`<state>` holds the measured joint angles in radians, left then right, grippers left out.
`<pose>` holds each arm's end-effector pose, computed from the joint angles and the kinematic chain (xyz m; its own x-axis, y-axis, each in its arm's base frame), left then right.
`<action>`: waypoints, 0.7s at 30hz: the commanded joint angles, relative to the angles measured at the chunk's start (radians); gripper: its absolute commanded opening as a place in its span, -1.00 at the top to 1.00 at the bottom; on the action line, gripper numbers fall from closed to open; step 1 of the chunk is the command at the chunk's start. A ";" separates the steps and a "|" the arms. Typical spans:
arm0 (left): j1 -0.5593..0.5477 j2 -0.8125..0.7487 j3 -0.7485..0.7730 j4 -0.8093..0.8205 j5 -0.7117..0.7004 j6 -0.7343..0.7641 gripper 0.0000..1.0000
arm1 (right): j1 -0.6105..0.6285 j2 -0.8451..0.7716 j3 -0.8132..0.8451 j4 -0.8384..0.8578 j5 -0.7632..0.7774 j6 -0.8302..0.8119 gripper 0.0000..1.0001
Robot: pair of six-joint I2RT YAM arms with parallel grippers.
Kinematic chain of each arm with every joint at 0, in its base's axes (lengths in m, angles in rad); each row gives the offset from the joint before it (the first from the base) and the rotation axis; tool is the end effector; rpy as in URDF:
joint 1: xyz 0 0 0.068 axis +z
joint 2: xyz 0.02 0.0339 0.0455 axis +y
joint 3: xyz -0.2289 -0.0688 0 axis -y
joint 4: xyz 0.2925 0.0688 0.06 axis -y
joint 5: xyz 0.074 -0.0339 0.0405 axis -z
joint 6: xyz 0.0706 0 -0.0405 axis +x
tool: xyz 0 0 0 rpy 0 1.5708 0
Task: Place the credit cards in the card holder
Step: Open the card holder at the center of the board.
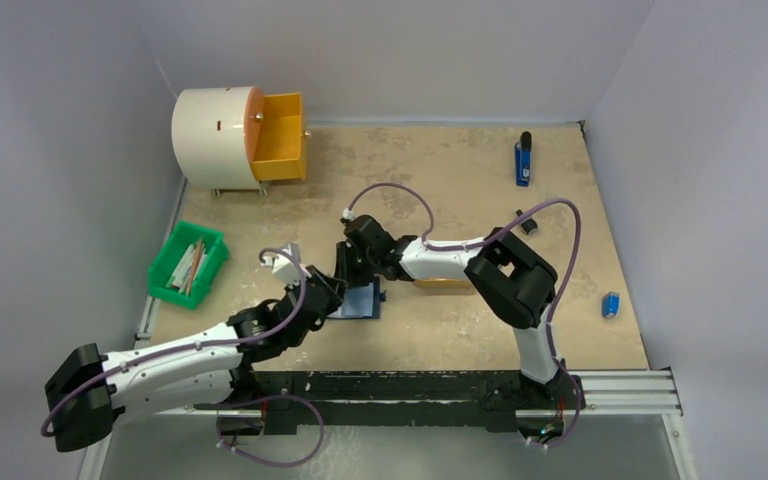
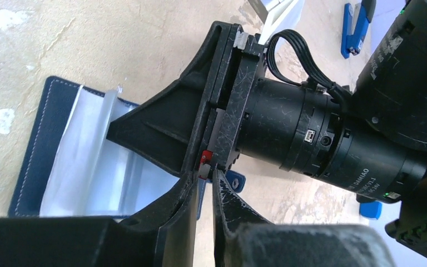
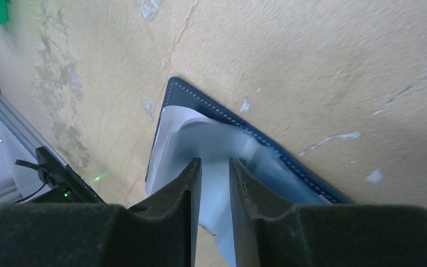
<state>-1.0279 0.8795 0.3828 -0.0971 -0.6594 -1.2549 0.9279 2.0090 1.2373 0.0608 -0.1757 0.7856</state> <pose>0.1752 -0.2066 0.1306 -0.4837 -0.6525 -0.5833 -0.1460 0.7173 -0.6813 0.2763 0.3895 0.0662 -0.8901 -0.0267 -0.4550 -0.3366 0.7117 0.6166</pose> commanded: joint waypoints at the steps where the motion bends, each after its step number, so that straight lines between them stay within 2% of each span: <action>1: 0.007 -0.121 -0.047 -0.208 -0.013 -0.041 1.00 | 0.025 -0.032 -0.016 -0.016 -0.032 0.015 0.45; 4: 0.007 -0.227 -0.037 -0.235 -0.030 -0.037 1.00 | 0.025 -0.032 -0.017 -0.014 -0.029 0.014 0.46; 7: 0.007 -0.246 -0.022 -0.245 -0.031 -0.016 1.00 | 0.025 -0.033 -0.017 -0.015 -0.025 0.014 0.46; 12: 0.007 -0.149 0.007 -0.268 0.001 0.004 1.00 | 0.025 -0.032 -0.019 -0.020 -0.021 0.018 0.46; 18: 0.008 -0.024 -0.032 -0.111 0.091 0.037 1.00 | 0.024 -0.036 -0.024 -0.015 -0.013 0.019 0.46; 21: 0.008 0.024 -0.027 -0.100 0.082 0.033 1.00 | 0.025 -0.040 -0.026 -0.020 -0.013 0.018 0.47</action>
<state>-1.0229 0.8577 0.3508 -0.2783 -0.5972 -1.2438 0.9546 2.0090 1.2282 0.0669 -0.1974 0.8040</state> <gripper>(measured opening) 0.006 0.270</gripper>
